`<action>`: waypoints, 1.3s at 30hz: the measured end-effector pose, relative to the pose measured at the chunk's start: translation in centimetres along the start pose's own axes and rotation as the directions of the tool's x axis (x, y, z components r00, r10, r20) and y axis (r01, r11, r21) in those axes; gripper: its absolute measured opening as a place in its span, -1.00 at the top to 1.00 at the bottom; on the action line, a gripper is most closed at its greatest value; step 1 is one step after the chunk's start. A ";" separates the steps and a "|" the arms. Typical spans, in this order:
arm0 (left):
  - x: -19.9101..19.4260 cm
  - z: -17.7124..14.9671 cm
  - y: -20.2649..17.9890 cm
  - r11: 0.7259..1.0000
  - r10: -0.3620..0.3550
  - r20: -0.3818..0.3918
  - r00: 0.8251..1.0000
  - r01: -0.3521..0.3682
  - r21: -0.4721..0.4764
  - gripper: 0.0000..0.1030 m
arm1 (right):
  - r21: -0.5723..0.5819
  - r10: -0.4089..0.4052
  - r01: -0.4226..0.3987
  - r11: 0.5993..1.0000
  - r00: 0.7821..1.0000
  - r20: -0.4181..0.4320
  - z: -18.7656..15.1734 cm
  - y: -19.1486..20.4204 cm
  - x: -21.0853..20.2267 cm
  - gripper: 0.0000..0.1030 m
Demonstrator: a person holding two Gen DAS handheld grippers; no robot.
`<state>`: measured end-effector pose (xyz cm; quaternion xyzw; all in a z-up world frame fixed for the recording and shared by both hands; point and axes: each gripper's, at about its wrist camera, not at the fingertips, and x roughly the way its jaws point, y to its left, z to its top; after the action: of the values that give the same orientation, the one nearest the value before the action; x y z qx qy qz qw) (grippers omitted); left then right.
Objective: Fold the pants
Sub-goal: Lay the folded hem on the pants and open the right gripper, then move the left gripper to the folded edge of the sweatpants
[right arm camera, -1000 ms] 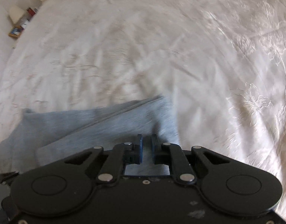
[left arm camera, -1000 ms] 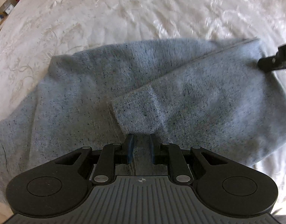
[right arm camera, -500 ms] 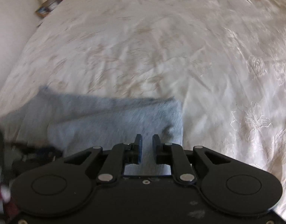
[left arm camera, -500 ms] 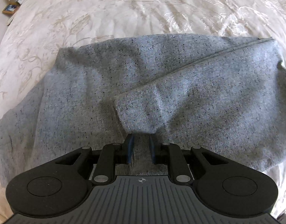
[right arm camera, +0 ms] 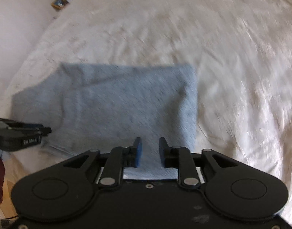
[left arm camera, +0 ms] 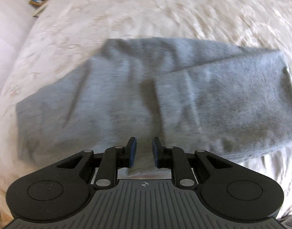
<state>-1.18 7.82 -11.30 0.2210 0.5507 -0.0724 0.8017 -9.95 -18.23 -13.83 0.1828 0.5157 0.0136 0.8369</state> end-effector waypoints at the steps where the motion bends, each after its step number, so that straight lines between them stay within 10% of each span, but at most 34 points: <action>1: -0.6 -0.3 0.8 1.000 0.017 0.016 1.000 -0.017 -0.016 0.65 | -0.026 0.011 -0.010 1.000 1.000 0.027 0.2 0.6 -0.6 0.31; 6: -2.5 -0.7 5.0 0.990 0.036 0.071 0.997 -0.026 -0.141 0.65 | -0.149 0.082 -0.059 0.987 0.985 0.154 1.5 4.5 -3.5 0.04; 12: -4.1 -0.8 9.1 0.972 0.027 0.175 0.984 0.015 -0.233 0.65 | -0.261 0.146 -0.066 0.963 0.943 0.298 2.4 10.6 -6.0 -0.95; 17: -4.6 -1.2 12.7 0.968 -0.007 0.261 0.965 0.072 -0.239 0.44 | -0.238 0.113 -0.016 0.971 0.909 0.400 4.1 16.3 -5.9 -1.00; 24: -3.6 -1.5 17.9 0.971 -0.041 0.340 0.939 0.118 -0.207 0.11 | -0.221 -0.016 0.084 0.972 0.956 0.292 8.0 24.0 -0.5 -1.00; 29: -1.5 -1.1 21.2 0.979 -0.037 0.297 0.954 0.095 -0.183 0.07 | -0.219 -0.031 0.059 0.974 0.991 0.129 10.1 27.5 5.2 0.60; 39: 4.1 -2.3 27.7 0.968 -0.070 0.170 0.983 0.108 -0.226 0.08 | -0.051 -0.080 0.080 0.995 0.997 0.002 13.4 28.3 15.5 0.90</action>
<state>8.37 34.09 -8.11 0.0933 0.4986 -0.0605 0.8597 13.60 7.53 -12.69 0.1406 0.5223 -0.0070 0.8411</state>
